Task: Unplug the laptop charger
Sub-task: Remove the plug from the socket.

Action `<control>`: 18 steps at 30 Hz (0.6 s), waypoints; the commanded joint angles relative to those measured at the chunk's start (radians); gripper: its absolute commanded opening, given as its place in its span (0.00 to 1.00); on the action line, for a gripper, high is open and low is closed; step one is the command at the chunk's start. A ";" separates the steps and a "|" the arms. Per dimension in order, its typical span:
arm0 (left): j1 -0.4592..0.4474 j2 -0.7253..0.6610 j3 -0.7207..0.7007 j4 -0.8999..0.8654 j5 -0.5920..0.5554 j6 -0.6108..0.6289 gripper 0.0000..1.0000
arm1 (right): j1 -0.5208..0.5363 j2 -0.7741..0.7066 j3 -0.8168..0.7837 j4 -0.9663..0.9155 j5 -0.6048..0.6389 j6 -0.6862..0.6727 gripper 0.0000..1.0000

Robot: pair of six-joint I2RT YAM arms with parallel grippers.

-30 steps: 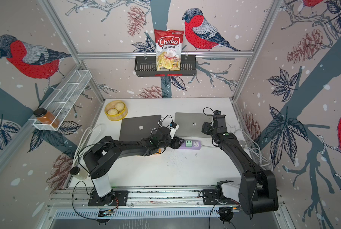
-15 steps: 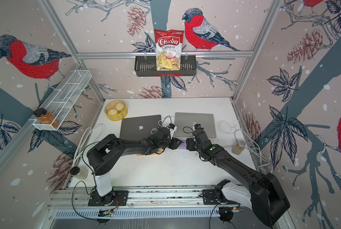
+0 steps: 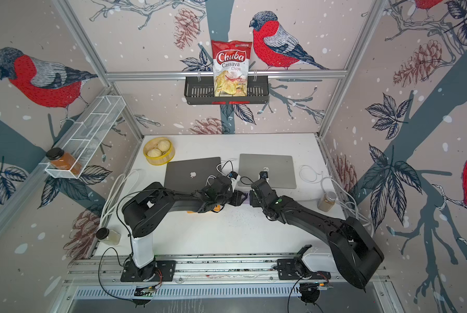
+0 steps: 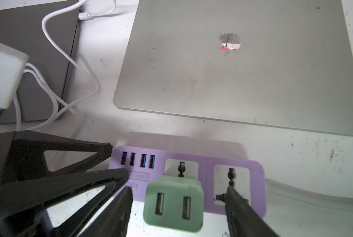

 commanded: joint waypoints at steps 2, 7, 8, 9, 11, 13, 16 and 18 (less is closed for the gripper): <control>0.002 0.011 -0.003 -0.005 0.007 0.002 0.50 | 0.007 0.023 0.011 0.024 0.029 0.015 0.70; 0.003 0.005 -0.009 -0.012 0.003 0.003 0.50 | 0.016 0.041 0.019 0.023 0.036 0.018 0.65; 0.003 0.005 -0.010 -0.012 0.002 0.003 0.50 | 0.017 0.043 0.019 0.023 0.036 0.019 0.63; 0.003 0.005 -0.010 -0.014 0.002 0.003 0.50 | 0.019 0.043 0.019 0.023 0.036 0.020 0.61; 0.003 0.004 -0.012 -0.014 0.000 0.002 0.50 | 0.022 0.044 0.019 0.023 0.036 0.021 0.56; 0.003 0.004 -0.014 -0.014 0.000 0.001 0.49 | 0.023 0.046 0.020 0.020 0.036 0.023 0.55; 0.003 0.006 -0.014 -0.014 0.002 0.000 0.49 | 0.029 0.044 0.020 0.016 0.040 0.025 0.53; 0.003 0.007 -0.014 -0.014 0.002 -0.001 0.49 | 0.032 0.043 0.021 0.011 0.045 0.028 0.51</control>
